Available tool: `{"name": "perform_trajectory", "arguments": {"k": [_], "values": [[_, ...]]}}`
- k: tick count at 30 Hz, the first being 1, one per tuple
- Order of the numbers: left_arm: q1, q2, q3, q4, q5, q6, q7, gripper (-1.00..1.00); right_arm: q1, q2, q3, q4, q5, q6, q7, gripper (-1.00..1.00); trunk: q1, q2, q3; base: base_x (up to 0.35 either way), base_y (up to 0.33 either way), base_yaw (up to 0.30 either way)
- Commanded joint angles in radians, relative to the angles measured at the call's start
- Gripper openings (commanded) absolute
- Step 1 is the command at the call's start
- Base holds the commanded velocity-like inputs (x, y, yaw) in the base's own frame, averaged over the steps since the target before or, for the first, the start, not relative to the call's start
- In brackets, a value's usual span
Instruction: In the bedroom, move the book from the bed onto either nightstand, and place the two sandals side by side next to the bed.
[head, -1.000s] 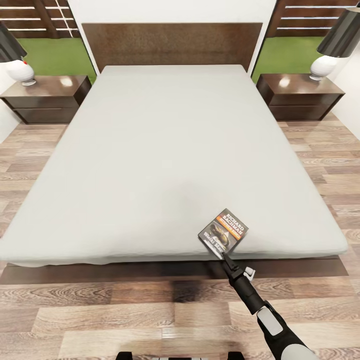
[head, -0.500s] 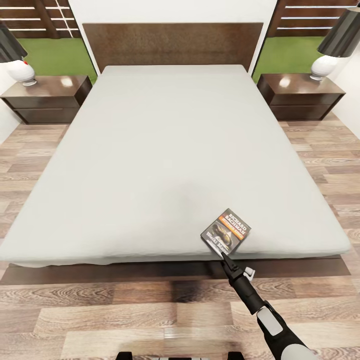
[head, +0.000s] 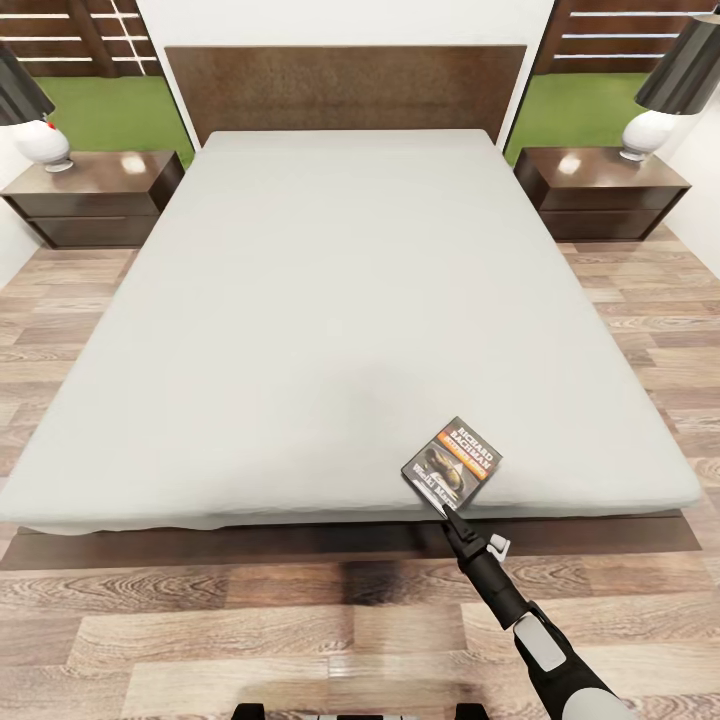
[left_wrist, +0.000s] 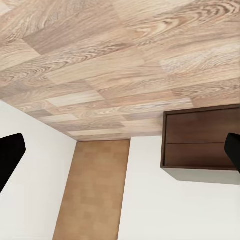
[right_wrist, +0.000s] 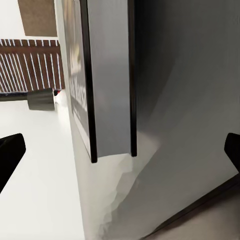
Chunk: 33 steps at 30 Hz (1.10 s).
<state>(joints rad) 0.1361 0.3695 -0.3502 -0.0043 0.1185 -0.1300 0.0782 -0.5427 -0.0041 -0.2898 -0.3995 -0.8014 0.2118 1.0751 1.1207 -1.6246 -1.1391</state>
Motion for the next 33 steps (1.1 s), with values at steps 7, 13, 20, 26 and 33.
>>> {"name": "perform_trajectory", "arguments": {"k": [7,13,20,26,33], "values": [[0.0,0.0,-0.009,0.0,0.009,-0.003,0.002,1.0,0.0,0.0,-0.002,0.001,-0.006,0.011,0.003,1.0,0.0,0.0,0.0,0.0,0.0,0.0],[0.0,0.0,-0.01,0.0,0.01,-0.003,0.002,1.0,0.0,0.0,-0.002,0.001,-0.007,0.01,0.003,1.0,0.0,0.0,0.0,0.0,0.0,0.0],[0.0,0.0,-0.01,0.0,0.009,-0.003,0.002,1.0,0.0,0.0,-0.002,0.0,-0.007,0.01,0.003,1.0,0.0,0.0,0.0,0.0,0.0,0.0],[0.0,0.0,-0.01,0.0,0.009,-0.004,0.002,1.0,-0.001,0.001,-0.002,-0.001,-0.007,0.011,0.003,1.0,0.0,0.0,0.0,0.0,0.0,0.0],[0.0,0.0,-0.01,0.0,0.009,-0.005,0.002,1.0,-0.006,0.002,-0.002,-0.001,-0.007,0.01,0.003,1.0,0.0,0.0,0.0,0.0,0.0,0.0]]}}
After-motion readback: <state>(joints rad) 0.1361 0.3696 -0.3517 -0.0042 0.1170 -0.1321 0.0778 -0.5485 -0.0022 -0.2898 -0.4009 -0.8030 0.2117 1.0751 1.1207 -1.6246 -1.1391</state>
